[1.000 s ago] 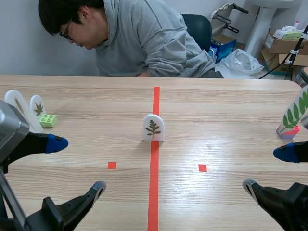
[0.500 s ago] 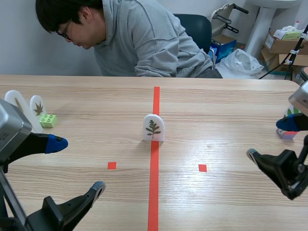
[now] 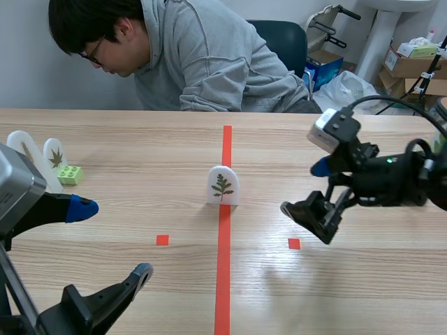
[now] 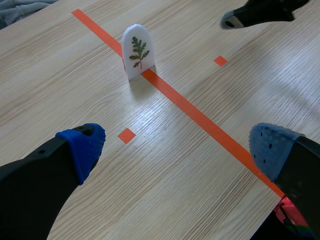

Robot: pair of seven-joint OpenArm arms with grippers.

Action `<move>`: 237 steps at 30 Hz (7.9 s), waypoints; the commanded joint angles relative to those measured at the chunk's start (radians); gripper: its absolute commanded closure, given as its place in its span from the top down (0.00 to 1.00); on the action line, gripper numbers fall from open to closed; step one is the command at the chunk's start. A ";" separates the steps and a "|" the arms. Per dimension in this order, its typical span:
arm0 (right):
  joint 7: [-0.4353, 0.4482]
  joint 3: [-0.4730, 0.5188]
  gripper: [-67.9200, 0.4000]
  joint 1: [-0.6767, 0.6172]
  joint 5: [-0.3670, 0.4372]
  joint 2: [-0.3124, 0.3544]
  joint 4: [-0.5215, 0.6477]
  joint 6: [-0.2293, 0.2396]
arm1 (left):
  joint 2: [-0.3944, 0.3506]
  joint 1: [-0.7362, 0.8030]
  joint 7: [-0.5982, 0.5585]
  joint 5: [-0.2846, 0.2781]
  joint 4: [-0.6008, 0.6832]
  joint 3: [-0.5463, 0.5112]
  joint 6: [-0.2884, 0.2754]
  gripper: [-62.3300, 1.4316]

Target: Do the leaf sorting experiment

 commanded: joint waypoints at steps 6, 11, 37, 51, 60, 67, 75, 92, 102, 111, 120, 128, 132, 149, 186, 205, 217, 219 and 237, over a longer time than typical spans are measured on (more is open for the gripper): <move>0.048 -0.151 0.84 0.195 -0.070 -0.103 -0.140 0.006 | 0.007 0.007 -0.017 -0.010 0.019 -0.003 0.002 0.99; 0.088 -0.254 0.84 0.275 -0.136 -0.184 -0.238 0.005 | 0.007 0.007 -0.017 -0.010 0.019 -0.003 0.002 0.99; 0.332 -0.346 0.48 0.348 -0.299 -0.316 -0.487 -0.143 | 0.007 0.007 -0.017 -0.010 0.019 -0.003 0.002 0.99; 0.338 -0.346 0.08 0.348 -0.299 -0.316 -0.487 -0.147 | 0.007 0.007 -0.017 -0.010 0.019 -0.003 0.002 0.99; 0.327 -0.346 0.03 0.349 -0.299 -0.315 -0.486 -0.146 | 0.007 0.007 -0.017 -0.010 0.019 -0.003 0.002 0.99; 0.270 -0.335 0.03 0.339 -0.255 -0.296 -0.475 -0.186 | 0.007 0.007 -0.017 -0.010 0.019 -0.003 0.002 0.99; 0.172 -0.164 0.03 0.215 -0.085 -0.149 -0.294 -0.245 | 0.007 0.007 -0.018 -0.010 0.019 -0.003 0.002 0.99; 0.010 0.434 0.03 -0.003 0.040 -0.044 -0.204 -0.308 | 0.007 0.007 -0.018 -0.010 0.019 -0.003 0.002 0.99; 0.069 0.486 0.03 -0.014 0.017 -0.031 -0.292 -0.380 | 0.007 -0.004 -0.018 -0.010 0.019 -0.003 0.002 0.99; 0.094 0.486 0.03 -0.012 0.017 -0.031 -0.353 -0.398 | 0.007 -0.004 -0.018 -0.010 0.019 -0.003 0.002 0.99; 0.056 0.486 0.06 -0.012 0.016 -0.029 -0.352 -0.380 | 0.007 -0.004 -0.016 -0.010 0.019 -0.003 0.002 0.99; 0.024 0.532 0.64 -0.017 0.021 -0.018 -0.347 -0.347 | 0.007 -0.004 -0.014 -0.010 0.019 -0.003 0.002 0.99; 0.023 0.577 0.78 -0.032 0.025 -0.016 -0.336 -0.317 | 0.007 -0.004 -0.014 -0.010 0.019 -0.003 0.002 0.99; 0.070 0.764 0.84 -0.451 0.033 -0.014 0.136 0.008 | 0.007 -0.004 -0.013 -0.008 0.019 -0.006 0.002 0.99; 0.039 0.572 0.87 -0.942 0.141 -0.102 0.781 0.008 | 0.007 -0.001 -0.013 -0.047 0.019 -0.050 -0.025 0.99; 0.039 0.572 0.87 -0.942 0.140 -0.103 0.781 0.008 | 0.007 -0.001 -0.014 -0.047 0.019 -0.050 -0.025 0.99; 0.039 0.572 0.87 -0.942 0.141 -0.103 0.781 0.008 | 0.007 -0.002 -0.014 -0.047 0.019 -0.050 -0.025 0.99; 0.039 0.572 0.87 -0.942 0.141 -0.103 0.781 0.008 | 0.007 -0.001 -0.014 -0.047 0.019 -0.050 -0.025 0.99; 0.038 0.572 0.87 -0.942 0.129 -0.102 0.781 0.008 | 0.000 -0.159 -0.015 -0.048 -0.107 0.007 -0.059 0.99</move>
